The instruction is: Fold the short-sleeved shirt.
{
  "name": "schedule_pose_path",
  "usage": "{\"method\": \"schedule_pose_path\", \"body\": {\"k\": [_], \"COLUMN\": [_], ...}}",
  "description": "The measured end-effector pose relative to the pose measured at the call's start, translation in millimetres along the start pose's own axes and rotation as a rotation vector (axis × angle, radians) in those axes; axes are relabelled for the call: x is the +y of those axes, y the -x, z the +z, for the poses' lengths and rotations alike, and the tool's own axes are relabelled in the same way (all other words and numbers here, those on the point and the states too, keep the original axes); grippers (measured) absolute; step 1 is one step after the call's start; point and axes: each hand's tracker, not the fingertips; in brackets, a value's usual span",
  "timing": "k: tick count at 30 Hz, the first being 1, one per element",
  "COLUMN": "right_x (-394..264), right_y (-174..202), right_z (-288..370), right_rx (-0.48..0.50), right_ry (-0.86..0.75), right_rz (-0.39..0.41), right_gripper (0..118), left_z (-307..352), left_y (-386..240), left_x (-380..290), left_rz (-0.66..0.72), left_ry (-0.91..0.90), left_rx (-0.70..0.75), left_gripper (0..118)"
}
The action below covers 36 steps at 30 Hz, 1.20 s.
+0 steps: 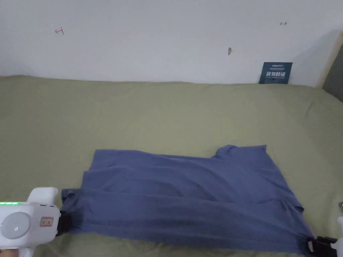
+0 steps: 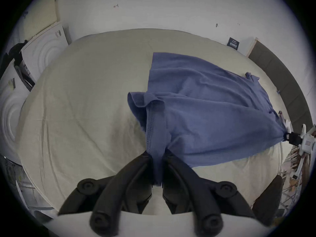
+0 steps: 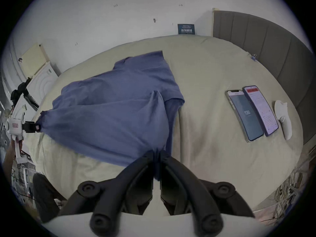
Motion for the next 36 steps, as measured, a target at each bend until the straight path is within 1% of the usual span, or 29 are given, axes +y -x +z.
{"method": "schedule_pose_path", "body": {"k": [3, 5, 9, 12, 15, 18, 19, 20, 21, 22, 23, 24, 26, 27, 28, 29, 30, 31, 32, 33, 34, 35, 36], "right_x": [-10, -20, -49, -75, -92, -92, -90, -88, -85, -81, -72, -65, -47, -36, -25, -16, -6, 3, 10, 13, 20, 24, 26], "right_y": [5, 4, 6, 11, 11, 13, 13, 15, 16, 18, 19, 22, 28, 33, 37, 40, 43, 46, 48, 45, 43, 43, 42], "right_z": [19, 33, 63, 77, 79, 73, 73, 73, 71, 71, 74, 72, 67, 61, 54, 53, 47, 39, 31, 28, 21, 15, 10], "right_rx": [0.003, 0.012, 0.045, 0.049, 0.047, 0.050, 0.057, 0.054, 0.051, 0.047, 0.043, 0.035, 0.041, 0.038, 0.033, 0.015, 0.007, -0.006, -0.030, -0.022, -0.007, -0.010, -0.023], "right_ry": [-0.018, -0.023, -0.022, -0.004, 0.018, 0.025, 0.030, 0.027, 0.027, 0.021, -0.065, -0.037, -0.094, -0.096, -0.102, -0.127, -0.157, -0.156, -0.165, -0.170, -0.156, -0.156, -0.156], "right_rz": [0.017, 0.014, -0.004, 0.004, -0.002, -0.015, -0.028, -0.032, -0.032, -0.023, -0.013, -0.024, -0.026, -0.021, -0.010, 0.006, 0.018, 0.013, 0.014, 0.004, 0.003, 0.002, 0.005], "right_gripper": [5, 5, 5, 5, 5, 6, 14, 40, 95, 118, 113, 111, 111, 109, 100, 77, 28, 0, 0, 0, 0, 0, 0], "left_z": [17, 29, 58, 78, 83, 72, 69, 69, 68, 70, 76, 84, 88, 86, 82, 76, 67, 55, 40, 27, 13, -2, -12], "left_y": [3, 10, 26, 25, 30, 41, 43, 42, 42, 43, 44, 40, 38, 37, 32, 28, 25, 21, 17, 16, 15, 15, 14], "left_x": [-10, -24, -67, -97, -111, -112, -112, -113, -112, -107, -104, -99, -73, -59, -45, -32, -18, -4, 9, 20, 32, 44, 54], "left_rz": [-0.001, -0.011, 0.017, 0.020, 0.041, 0.073, 0.089, 0.082, 0.078, 0.064, 0.068, 0.069, 0.080, 0.087, 0.086, 0.085, 0.067, 0.050, 0.052, 0.039, 0.041, 0.052, 0.059], "left_ry": [-0.013, -0.017, -0.005, 0.002, 0.015, 0.023, 0.016, 0.004, -0.006, -0.032, -0.099, -0.143, -0.142, -0.167, -0.154, -0.155, -0.156, -0.156, -0.156, -0.157, -0.148, -0.128, -0.117], "left_rx": [-0.007, 0.004, -0.020, -0.016, -0.028, -0.041, -0.051, -0.056, -0.036, 0.010, 0.034, 0.055, 0.021, -0.003, 0.007, 0.010, 0.009, 0.015, 0.019, 0.058, 0.046, 0.052, 0.041], "left_gripper": [10, 10, 10, 10, 10, 11, 11, 22, 57, 90, 106, 106, 105, 104, 102, 91, 51, 7, 0, 0, 0, 0, 3]}}
